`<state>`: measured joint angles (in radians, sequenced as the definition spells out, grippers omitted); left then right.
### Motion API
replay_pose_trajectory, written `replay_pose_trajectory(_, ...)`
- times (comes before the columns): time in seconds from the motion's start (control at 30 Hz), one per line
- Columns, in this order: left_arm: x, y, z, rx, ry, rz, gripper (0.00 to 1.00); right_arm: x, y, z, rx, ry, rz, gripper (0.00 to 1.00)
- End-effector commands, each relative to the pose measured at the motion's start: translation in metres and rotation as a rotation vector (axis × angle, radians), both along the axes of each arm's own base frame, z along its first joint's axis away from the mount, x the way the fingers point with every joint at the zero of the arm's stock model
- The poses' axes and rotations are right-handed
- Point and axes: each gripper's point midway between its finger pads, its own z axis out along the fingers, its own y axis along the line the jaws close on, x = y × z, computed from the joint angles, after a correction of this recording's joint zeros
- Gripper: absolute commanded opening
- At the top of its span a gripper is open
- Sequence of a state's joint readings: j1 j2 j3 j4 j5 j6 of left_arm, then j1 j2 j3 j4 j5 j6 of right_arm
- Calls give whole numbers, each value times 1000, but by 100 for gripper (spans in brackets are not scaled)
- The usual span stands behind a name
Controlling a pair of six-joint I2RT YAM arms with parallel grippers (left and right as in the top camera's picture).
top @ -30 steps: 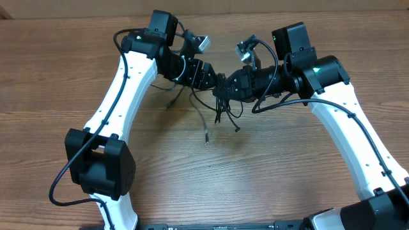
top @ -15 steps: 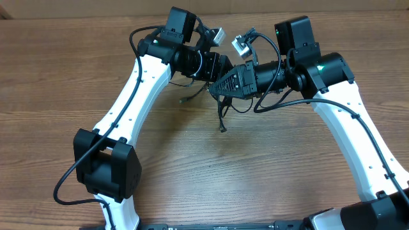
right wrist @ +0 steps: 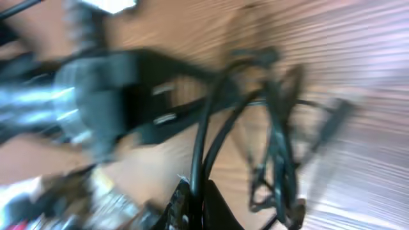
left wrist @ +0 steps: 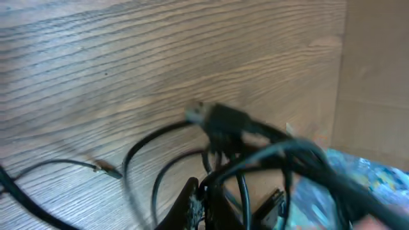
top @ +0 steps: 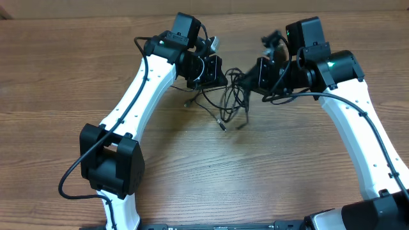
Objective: Untangle cables
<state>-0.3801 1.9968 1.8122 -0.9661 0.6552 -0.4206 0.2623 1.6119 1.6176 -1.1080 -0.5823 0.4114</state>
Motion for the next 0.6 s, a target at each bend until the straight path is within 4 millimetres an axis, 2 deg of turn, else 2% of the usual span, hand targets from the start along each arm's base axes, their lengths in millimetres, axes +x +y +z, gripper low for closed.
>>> replay_pose_trajectory(0.0, 1, 1, -2, 29, -4, 16, 4, 17, -62, -11, -310, -39, -268, 3)
replay_pose_trajectory(0.13, 2, 3, 0, 36, -10, 22, 4, 6, -87, -27, -447, 18, -320, 4)
replay_pose_trajectory(0.33, 0, 11, 4, 76, -32, 32, 4, 1, -89, -41, -484, 70, -291, 4)
replay_pose_trajectory(0.37, 0, 12, 7, 72, -40, 32, 4, 1, -87, -44, -484, 73, -267, 5)
replay_pose_trajectory(0.47, -3, 15, 27, 54, -78, 37, 4, 0, -77, -50, -463, 76, -185, 25)
replay_pose_trajectory(0.57, -7, 19, 54, 38, -142, 46, 4, 0, -74, -56, -458, 86, -156, 33)
